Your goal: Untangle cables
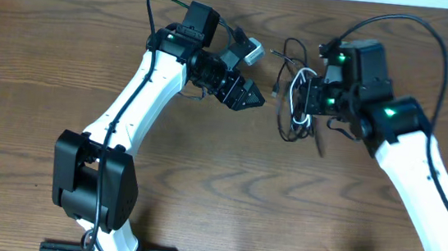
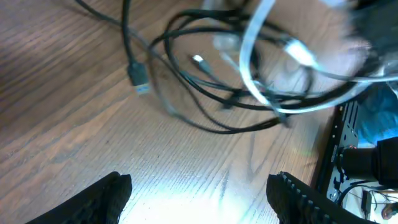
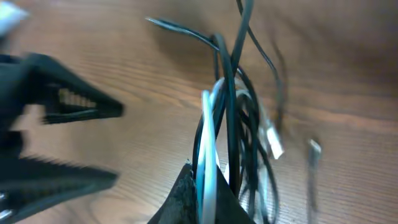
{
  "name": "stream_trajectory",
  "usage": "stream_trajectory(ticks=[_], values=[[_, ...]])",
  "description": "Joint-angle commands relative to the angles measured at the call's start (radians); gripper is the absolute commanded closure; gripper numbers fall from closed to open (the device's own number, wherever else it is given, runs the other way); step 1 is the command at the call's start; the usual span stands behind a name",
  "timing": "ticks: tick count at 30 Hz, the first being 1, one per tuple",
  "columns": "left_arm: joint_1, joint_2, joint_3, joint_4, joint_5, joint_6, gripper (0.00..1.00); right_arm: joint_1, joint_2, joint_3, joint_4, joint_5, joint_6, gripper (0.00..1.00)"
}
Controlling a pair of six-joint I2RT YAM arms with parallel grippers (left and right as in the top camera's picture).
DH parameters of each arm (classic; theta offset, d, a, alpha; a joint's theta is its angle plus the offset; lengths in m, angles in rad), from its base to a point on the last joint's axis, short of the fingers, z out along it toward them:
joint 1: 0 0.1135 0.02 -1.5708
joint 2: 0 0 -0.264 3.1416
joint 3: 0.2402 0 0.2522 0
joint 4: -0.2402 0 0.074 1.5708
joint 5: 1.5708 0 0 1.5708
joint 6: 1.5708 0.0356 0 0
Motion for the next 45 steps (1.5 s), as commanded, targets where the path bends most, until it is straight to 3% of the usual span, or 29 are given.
stream_trajectory(ticks=[1,9,25,45], values=[[0.003,-0.020,0.009,0.004,0.081,0.003,0.25,-0.002,-0.057,0.027,0.008,-0.045,-0.013,0.99],[-0.003,-0.020,0.009,0.005,0.190,0.024,0.25,0.000,-0.080,0.027,0.033,-0.114,-0.012,0.99],[-0.007,-0.020,0.009,0.047,0.238,0.038,0.25,0.026,-0.094,0.029,0.091,-0.249,0.015,0.99],[-0.022,-0.019,0.009,0.140,0.169,0.035,0.25,0.060,-0.267,0.048,0.119,-0.270,0.063,0.99]])
